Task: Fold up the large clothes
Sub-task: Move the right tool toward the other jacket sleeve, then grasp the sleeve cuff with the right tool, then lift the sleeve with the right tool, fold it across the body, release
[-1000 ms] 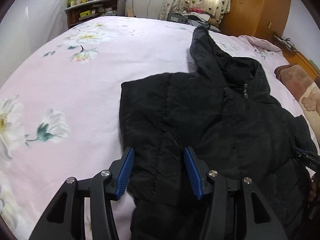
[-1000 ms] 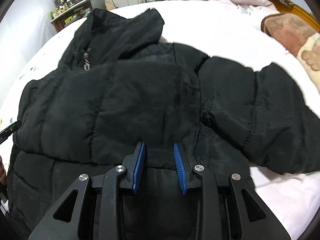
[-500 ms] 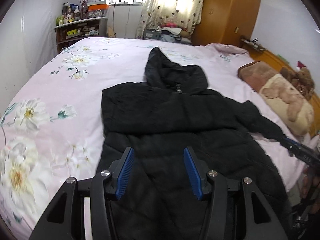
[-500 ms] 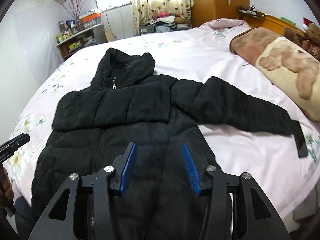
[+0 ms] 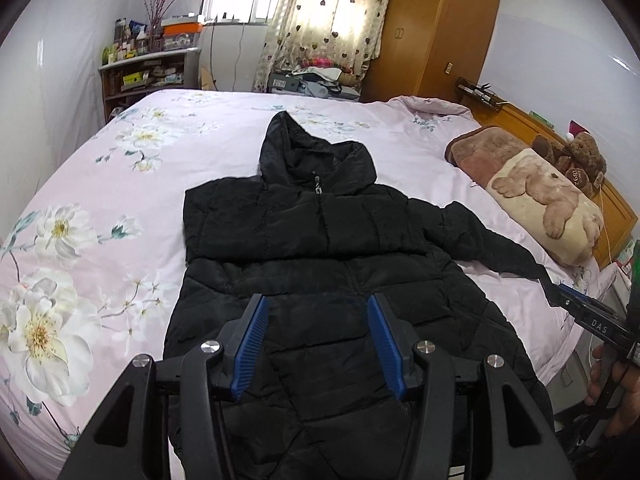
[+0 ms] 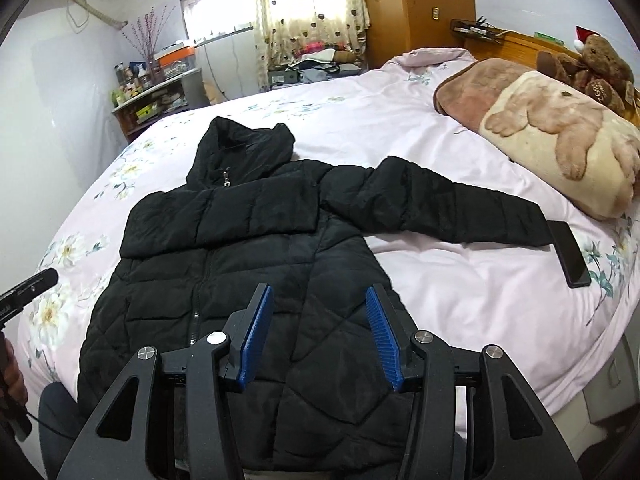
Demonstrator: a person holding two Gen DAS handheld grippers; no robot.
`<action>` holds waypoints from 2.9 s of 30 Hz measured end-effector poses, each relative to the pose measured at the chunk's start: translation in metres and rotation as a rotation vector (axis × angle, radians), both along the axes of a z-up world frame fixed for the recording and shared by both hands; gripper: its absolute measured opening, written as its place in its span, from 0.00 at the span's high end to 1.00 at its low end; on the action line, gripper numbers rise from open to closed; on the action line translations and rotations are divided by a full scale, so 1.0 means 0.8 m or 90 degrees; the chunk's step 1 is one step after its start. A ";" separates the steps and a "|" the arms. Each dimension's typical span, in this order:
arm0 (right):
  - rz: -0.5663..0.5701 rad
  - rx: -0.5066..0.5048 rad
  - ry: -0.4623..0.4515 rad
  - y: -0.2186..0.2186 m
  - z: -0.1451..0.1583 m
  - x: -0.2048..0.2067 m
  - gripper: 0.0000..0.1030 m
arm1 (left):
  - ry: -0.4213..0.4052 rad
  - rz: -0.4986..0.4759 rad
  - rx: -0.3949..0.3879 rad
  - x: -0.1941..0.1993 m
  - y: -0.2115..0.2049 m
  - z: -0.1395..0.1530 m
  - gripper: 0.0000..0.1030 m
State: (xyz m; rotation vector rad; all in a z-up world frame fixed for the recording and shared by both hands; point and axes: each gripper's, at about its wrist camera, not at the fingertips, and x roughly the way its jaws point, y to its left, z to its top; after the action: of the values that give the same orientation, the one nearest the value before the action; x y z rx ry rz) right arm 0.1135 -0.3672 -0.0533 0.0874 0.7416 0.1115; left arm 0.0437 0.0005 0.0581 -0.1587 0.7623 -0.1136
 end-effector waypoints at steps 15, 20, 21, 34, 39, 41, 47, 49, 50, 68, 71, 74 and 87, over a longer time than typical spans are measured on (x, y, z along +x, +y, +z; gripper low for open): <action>-0.062 0.027 0.019 -0.069 -0.034 0.042 0.47 | 0.011 -0.001 0.033 0.057 -0.028 -0.015 0.43; -0.109 0.052 0.048 -0.117 -0.065 0.078 0.44 | 0.023 -0.001 0.048 0.090 -0.033 -0.031 0.43; -0.119 0.060 0.055 -0.127 -0.072 0.087 0.44 | 0.026 -0.001 0.050 0.097 -0.034 -0.035 0.43; -0.282 0.217 0.120 -0.279 -0.181 0.208 0.44 | 0.079 0.037 0.052 0.172 -0.012 -0.100 0.43; -0.325 0.300 0.108 -0.313 -0.212 0.232 0.44 | 0.091 0.043 0.054 0.188 -0.003 -0.120 0.43; -0.331 0.306 0.097 -0.316 -0.215 0.240 0.43 | 0.094 0.044 0.053 0.192 0.000 -0.127 0.43; -0.351 0.278 0.102 -0.313 -0.203 0.262 0.67 | 0.100 0.050 0.045 0.198 0.012 -0.138 0.43; -0.341 0.259 0.089 -0.304 -0.182 0.261 0.88 | 0.095 0.051 0.043 0.197 0.018 -0.134 0.43; -0.337 0.248 0.083 -0.300 -0.171 0.260 0.89 | 0.091 0.052 0.044 0.196 0.021 -0.131 0.43; -0.009 0.175 -0.075 -0.025 0.075 0.261 0.91 | 0.013 0.118 -0.008 0.145 0.105 -0.071 0.43; 0.057 0.156 -0.044 0.044 0.052 0.274 0.91 | 0.018 0.133 -0.014 0.140 0.124 -0.075 0.43; 0.105 0.128 -0.005 0.101 0.015 0.288 0.90 | 0.021 0.149 -0.015 0.134 0.140 -0.080 0.43; 0.283 0.089 0.115 0.225 -0.096 0.273 0.47 | 0.046 0.168 -0.045 0.131 0.163 -0.108 0.43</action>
State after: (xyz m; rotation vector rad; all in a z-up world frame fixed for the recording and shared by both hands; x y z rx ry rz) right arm 0.3319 -0.1874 -0.1302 0.0649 0.9241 0.5866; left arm 0.1488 0.1312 -0.0284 -0.3301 0.8039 0.1166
